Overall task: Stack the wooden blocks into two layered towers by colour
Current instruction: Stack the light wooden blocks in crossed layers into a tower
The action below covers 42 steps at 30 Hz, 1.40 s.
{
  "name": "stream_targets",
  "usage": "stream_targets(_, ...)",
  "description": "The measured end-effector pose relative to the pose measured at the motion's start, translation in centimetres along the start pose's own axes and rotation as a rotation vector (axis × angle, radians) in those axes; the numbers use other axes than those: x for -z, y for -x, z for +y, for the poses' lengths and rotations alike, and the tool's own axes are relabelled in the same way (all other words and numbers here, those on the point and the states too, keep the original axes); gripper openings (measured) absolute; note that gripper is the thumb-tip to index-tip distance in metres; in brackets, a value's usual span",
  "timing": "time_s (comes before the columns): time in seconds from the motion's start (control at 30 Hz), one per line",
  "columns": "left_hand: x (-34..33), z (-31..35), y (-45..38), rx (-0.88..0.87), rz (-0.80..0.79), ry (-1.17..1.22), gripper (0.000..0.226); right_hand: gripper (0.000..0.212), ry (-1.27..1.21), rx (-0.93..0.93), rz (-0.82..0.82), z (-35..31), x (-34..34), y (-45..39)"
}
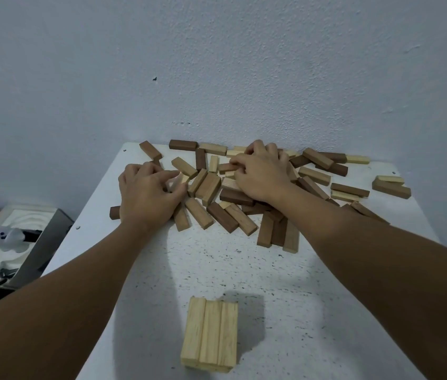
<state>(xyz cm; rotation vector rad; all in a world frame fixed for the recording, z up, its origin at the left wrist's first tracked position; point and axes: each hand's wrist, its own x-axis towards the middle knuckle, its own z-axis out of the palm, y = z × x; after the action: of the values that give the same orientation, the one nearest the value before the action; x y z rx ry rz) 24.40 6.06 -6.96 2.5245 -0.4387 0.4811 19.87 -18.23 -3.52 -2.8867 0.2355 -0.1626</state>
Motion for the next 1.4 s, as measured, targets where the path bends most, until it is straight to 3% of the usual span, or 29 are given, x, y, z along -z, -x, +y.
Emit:
stream_targets(0.13, 0.1, 0.0, -0.2, 0.038, -0.021, -0.023, 0.029, 0.035, -0.071, -0.020, 0.016, -0.1, 0.2, -0.5)
stream_targets(0.47, 0.1, 0.0, -0.1, -0.061, 0.008, 0.018, 0.027, 0.024, 0.049, -0.128, 0.019, -1.0, 0.1, -2.8)
stream_targets(0.67, -0.1, -0.2, -0.2, -0.064, 0.014, 0.015, 0.025, 0.020, 0.019, -0.099, 0.060, -0.7, 0.2, -2.7)
stream_targets(0.9, -0.1, -0.1, -0.2, -0.065, 0.010, 0.014, 0.026, 0.021, 0.026, -0.132, -0.091, -0.9, 1.4, -3.5)
stream_targets(1.07, -0.1, -0.2, -0.2, -0.062, 0.010, 0.020, 0.026, 0.017, 0.023, -0.056, 0.048, -0.6, 0.7, -2.3)
stream_targets(1.23, -0.2, -0.3, -0.2, -0.067, 0.017, 0.013, 0.026, 0.026, -0.276, -0.174, 0.338, 1.5, 0.6, -0.7)
stream_targets(1.4, -0.1, -0.1, -0.1, -0.070, 0.025, 0.013, 0.027, 0.034, -0.311, -0.298, 0.277, 3.2, 0.7, 0.1)
